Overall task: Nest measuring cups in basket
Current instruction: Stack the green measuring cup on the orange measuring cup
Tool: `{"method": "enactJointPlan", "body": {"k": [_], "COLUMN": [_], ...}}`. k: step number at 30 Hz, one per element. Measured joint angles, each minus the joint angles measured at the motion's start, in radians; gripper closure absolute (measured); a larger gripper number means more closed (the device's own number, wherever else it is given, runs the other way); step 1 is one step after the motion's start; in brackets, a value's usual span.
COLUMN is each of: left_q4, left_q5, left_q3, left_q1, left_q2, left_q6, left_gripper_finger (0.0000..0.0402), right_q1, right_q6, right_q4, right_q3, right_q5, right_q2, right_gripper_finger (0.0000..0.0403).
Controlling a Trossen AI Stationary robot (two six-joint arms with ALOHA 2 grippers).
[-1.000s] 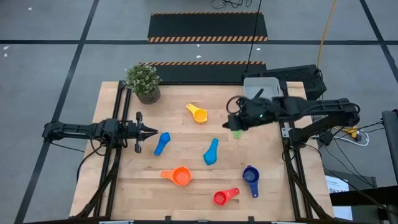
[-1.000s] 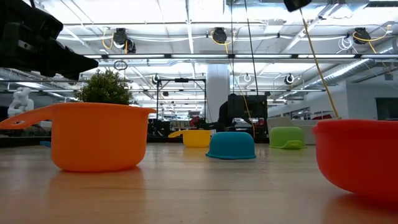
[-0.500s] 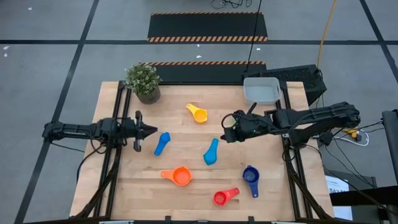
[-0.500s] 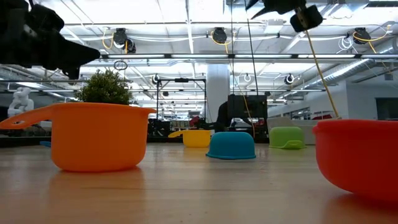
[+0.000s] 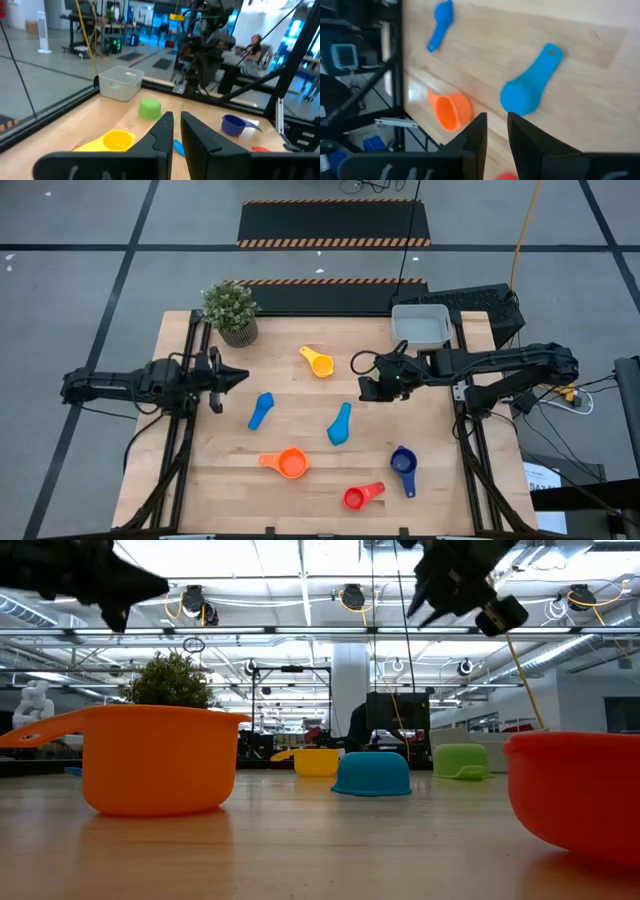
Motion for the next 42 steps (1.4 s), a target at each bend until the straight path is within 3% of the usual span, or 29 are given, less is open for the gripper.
{"method": "enactJointPlan", "body": {"k": [10,22,33,42], "left_q4": [-0.153,-0.225,-0.331,-0.329], "left_q5": [0.016,0.075,0.141,0.174], "left_q3": [0.331,0.555,0.579,0.579], "left_q1": [0.000,0.000,0.000,0.000], "left_q2": [0.259,0.528,0.735,0.788], "left_q6": [0.099,0.078,-0.020,-0.019], "left_gripper_finger": [0.0364,0.0364,0.0364,0.0364], "right_q1": [-0.053,-0.052,-0.052,-0.054], "right_q6": [0.025,0.052,0.053,0.066], "right_q4": [0.001,0.001,0.001,0.000], "right_q3": [-0.088,-0.140,-0.205,-0.276], "right_q5": [-0.127,-0.136,-0.135,-0.133], "right_q2": [0.000,-0.004,-0.004,-0.004], "right_gripper_finger": [0.0333,0.0333,0.0333,0.0333]}}
